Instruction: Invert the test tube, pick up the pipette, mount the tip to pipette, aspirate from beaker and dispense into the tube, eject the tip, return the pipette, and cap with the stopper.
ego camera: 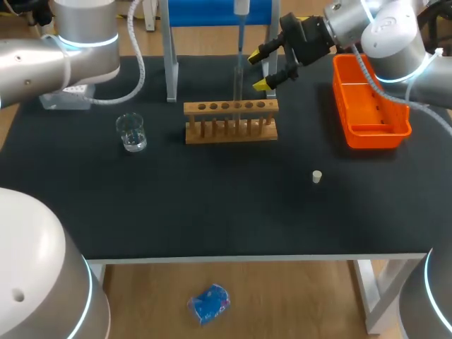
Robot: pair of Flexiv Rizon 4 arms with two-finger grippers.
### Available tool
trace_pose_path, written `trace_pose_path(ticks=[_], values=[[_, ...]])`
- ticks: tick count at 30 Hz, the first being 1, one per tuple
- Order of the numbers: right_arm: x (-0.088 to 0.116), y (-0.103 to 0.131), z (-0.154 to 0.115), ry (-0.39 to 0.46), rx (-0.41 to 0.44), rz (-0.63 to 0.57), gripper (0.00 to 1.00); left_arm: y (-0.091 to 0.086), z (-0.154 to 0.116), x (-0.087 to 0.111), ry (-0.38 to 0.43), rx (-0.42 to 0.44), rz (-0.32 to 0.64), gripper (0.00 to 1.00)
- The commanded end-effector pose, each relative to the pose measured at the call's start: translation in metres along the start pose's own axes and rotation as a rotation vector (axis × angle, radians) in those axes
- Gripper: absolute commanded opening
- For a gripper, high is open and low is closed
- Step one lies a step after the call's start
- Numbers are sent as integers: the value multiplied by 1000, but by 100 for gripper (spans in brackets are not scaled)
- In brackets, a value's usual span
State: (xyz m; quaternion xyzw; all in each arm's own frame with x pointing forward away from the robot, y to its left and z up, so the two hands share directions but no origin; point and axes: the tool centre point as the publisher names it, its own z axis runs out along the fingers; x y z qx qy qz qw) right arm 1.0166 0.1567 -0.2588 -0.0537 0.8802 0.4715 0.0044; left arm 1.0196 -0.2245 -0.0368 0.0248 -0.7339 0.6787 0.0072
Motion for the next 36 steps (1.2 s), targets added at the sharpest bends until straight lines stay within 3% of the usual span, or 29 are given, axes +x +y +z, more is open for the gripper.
trace_pose_path(ticks=[1,36], values=[[0,0,0,0,0,0,100,2,4,-1,1,8,0,0],[0,0,0,0,0,0,100,5,-4,-12,-57,1,53,0]])
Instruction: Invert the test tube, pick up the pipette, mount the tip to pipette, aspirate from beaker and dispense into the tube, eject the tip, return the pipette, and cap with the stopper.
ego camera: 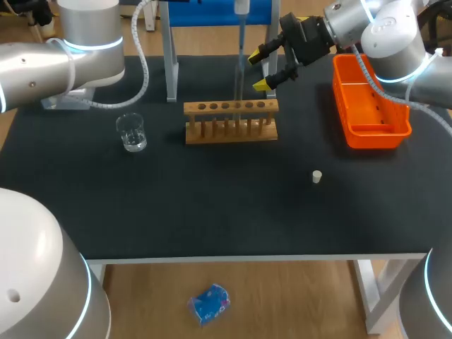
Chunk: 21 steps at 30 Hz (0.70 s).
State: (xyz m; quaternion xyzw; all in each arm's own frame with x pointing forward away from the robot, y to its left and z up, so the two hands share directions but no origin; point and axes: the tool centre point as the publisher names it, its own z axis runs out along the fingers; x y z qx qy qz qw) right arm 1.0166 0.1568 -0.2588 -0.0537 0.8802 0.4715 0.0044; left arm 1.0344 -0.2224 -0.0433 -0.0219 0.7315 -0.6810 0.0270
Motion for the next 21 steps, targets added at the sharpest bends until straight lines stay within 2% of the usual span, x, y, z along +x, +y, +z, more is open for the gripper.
trace_pose_path(ticks=[1,11,21], values=[[0,0,0,0,0,0,100,-1,-3,3,-11,-6,4,0],[0,0,0,0,0,0,100,1,-10,6,-38,-17,-1,0],[0,0,0,0,0,0,100,3,-5,13,-14,-12,-48,0]])
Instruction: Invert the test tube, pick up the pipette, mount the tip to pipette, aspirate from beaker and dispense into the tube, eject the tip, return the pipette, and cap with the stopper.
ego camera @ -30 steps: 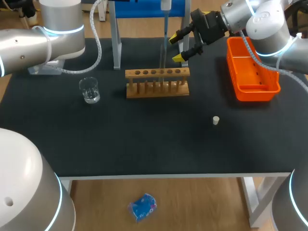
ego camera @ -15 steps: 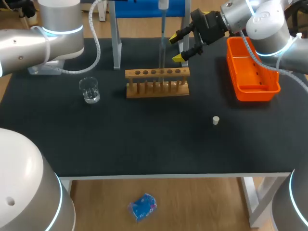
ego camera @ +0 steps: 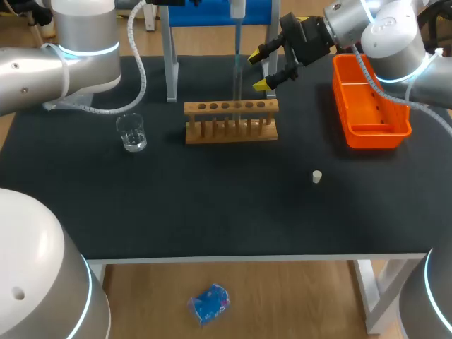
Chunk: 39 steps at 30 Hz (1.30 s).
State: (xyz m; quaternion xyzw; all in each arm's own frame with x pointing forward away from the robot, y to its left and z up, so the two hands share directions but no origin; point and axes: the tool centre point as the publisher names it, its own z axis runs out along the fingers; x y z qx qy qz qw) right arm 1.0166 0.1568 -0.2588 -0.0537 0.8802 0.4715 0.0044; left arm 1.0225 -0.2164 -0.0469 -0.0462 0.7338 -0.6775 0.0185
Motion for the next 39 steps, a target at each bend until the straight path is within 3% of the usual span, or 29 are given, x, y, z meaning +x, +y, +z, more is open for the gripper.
trace_pose_path(ticks=[1,26,39], values=[[0,0,0,0,0,0,100,-1,2,2,8,-2,-1,0],[0,0,0,0,0,0,100,-1,4,-9,15,7,20,0],[0,0,0,0,0,0,100,10,6,-3,12,9,-4,0]])
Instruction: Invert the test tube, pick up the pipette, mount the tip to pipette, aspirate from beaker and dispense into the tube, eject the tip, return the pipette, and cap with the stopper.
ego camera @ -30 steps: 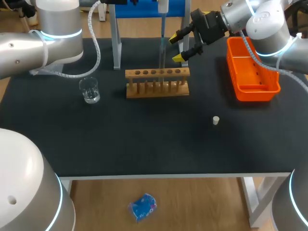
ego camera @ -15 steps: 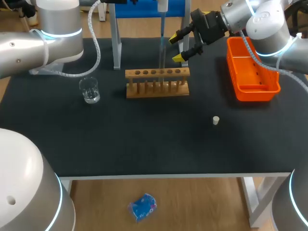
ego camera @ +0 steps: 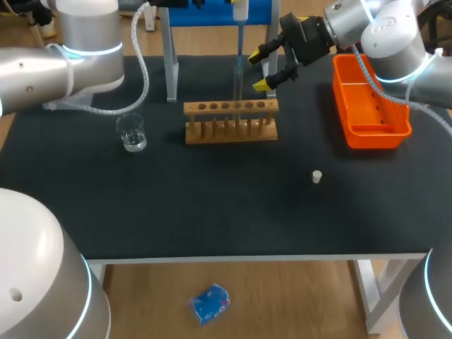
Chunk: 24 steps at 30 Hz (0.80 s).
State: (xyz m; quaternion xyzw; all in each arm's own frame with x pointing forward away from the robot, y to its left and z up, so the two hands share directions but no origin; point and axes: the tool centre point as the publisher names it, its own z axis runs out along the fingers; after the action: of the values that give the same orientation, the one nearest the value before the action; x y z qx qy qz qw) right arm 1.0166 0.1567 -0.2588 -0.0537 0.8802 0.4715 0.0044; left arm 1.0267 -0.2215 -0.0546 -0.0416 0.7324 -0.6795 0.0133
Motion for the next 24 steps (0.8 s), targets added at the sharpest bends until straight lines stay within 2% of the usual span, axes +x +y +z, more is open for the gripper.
trace_pose_path(ticks=[1,24], values=[[0,0,0,0,0,0,100,4,1,1,-2,5,-4,0],[0,0,0,0,0,0,100,17,5,3,-2,14,-21,0]])
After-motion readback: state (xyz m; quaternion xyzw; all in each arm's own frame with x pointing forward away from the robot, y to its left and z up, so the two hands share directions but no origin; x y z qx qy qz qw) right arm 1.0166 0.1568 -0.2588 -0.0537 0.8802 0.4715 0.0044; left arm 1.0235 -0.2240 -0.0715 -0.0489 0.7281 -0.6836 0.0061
